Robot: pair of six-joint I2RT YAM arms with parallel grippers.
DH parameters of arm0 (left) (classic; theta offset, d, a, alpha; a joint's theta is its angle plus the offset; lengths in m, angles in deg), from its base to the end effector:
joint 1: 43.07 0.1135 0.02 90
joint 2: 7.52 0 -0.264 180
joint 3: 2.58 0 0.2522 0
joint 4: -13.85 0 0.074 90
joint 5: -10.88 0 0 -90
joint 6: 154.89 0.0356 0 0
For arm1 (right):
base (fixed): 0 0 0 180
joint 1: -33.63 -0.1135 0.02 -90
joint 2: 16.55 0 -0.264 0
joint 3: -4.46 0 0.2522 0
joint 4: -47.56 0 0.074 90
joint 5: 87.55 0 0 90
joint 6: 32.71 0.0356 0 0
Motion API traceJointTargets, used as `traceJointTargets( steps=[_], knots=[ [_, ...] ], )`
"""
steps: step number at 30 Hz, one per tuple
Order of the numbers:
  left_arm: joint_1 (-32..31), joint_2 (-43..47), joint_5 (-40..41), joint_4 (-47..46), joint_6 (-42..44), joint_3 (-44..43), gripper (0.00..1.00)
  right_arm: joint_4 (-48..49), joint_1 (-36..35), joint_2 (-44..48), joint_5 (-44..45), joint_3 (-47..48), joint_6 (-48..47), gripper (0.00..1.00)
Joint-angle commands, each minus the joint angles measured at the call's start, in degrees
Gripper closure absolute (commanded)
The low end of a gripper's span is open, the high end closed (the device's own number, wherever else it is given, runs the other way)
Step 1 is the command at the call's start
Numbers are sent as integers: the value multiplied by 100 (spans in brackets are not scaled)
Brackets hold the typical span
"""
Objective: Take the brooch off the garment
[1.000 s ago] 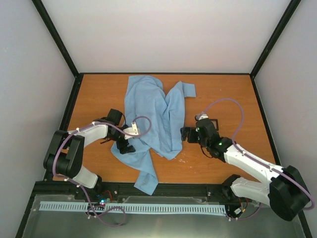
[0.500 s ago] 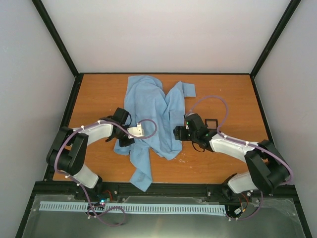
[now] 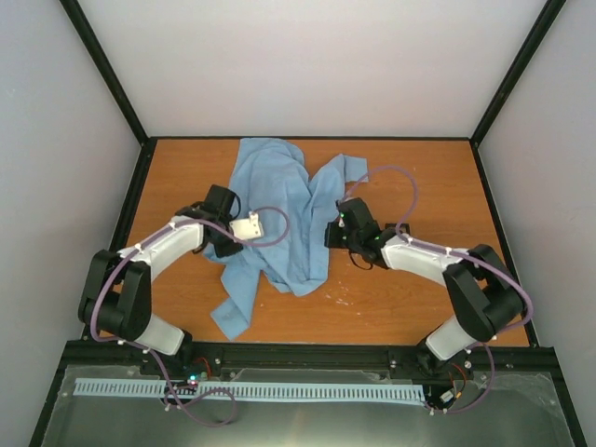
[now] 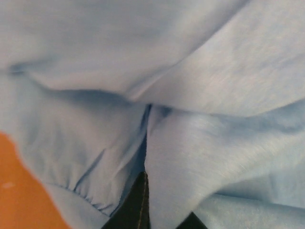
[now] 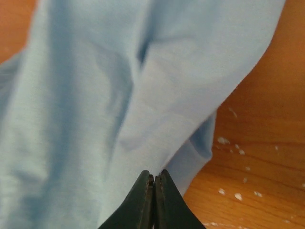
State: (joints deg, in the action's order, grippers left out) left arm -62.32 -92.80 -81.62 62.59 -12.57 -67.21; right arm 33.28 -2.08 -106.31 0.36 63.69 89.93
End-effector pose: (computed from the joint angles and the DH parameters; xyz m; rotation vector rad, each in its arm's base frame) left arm 0.2571 -0.0914 0.1851 1.6364 2.2514 0.0858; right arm 0.2541 0.1843 0.1722 -0.0839 2.4388 0.6072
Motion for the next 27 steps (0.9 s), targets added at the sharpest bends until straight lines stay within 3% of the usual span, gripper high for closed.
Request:
traceJointTargets(
  steps=[1,8,14,20,27],
  knots=[
    [379,260,429,45,-167,-882,99,-211,71,708,181,498,-52,97],
    [711,693,461,458,52,-1926,99,-1033,414,1889,318,1290,-460,97],
    [751,1220,815,507,403,-2063,99,-1581,417,2544,545,1961,-855,97],
    [799,1594,952,657,535,-2263,99,-2040,416,2868,655,2531,-909,97],
    [795,1684,447,1666,540,-3478,99,-2522,415,2966,706,3322,-791,97]
  ],
)
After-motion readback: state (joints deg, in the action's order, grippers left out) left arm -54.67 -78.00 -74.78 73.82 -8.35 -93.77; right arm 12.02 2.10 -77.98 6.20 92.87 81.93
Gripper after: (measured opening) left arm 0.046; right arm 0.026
